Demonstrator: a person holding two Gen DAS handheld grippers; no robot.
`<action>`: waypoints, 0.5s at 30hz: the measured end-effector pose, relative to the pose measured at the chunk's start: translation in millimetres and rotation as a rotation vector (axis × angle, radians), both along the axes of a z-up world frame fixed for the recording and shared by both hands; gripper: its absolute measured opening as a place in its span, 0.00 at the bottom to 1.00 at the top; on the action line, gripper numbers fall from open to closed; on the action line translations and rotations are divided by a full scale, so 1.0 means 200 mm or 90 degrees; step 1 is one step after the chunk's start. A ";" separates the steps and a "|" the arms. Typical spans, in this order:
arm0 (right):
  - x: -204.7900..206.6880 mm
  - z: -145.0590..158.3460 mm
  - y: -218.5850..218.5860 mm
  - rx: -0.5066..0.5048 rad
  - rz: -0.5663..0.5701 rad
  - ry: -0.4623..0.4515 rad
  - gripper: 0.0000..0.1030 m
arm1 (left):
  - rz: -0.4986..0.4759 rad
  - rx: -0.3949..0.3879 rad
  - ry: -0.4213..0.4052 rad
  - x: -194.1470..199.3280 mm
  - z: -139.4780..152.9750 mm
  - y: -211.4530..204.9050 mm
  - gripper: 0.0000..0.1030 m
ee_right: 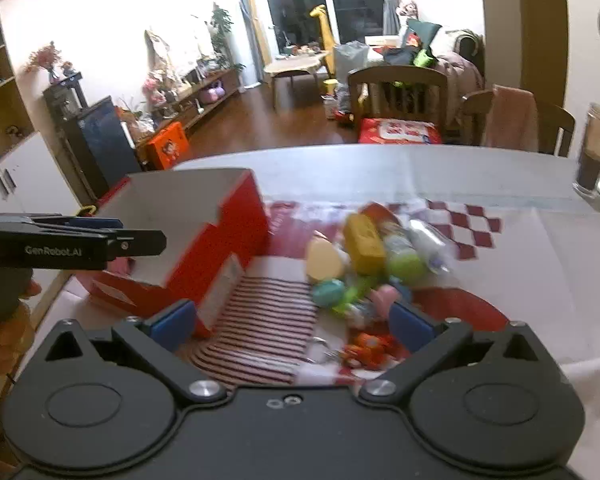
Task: Organize rigid objects
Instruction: 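Withdraw both grippers from the box back toward the item pile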
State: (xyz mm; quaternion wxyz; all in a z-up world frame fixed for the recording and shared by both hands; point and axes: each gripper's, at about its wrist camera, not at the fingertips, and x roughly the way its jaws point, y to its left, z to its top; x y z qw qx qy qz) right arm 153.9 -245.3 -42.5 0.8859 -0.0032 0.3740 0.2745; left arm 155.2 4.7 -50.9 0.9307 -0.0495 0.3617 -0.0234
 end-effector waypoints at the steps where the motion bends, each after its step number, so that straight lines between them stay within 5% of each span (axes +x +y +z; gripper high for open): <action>1: 0.01 -0.02 -0.03 -0.007 0.000 0.002 1.00 | -0.002 -0.003 0.003 0.01 -0.01 -0.03 0.77; 15: 0.10 -0.24 -0.12 -0.070 0.056 0.005 0.99 | -0.019 0.002 0.063 0.21 -0.29 -0.40 0.77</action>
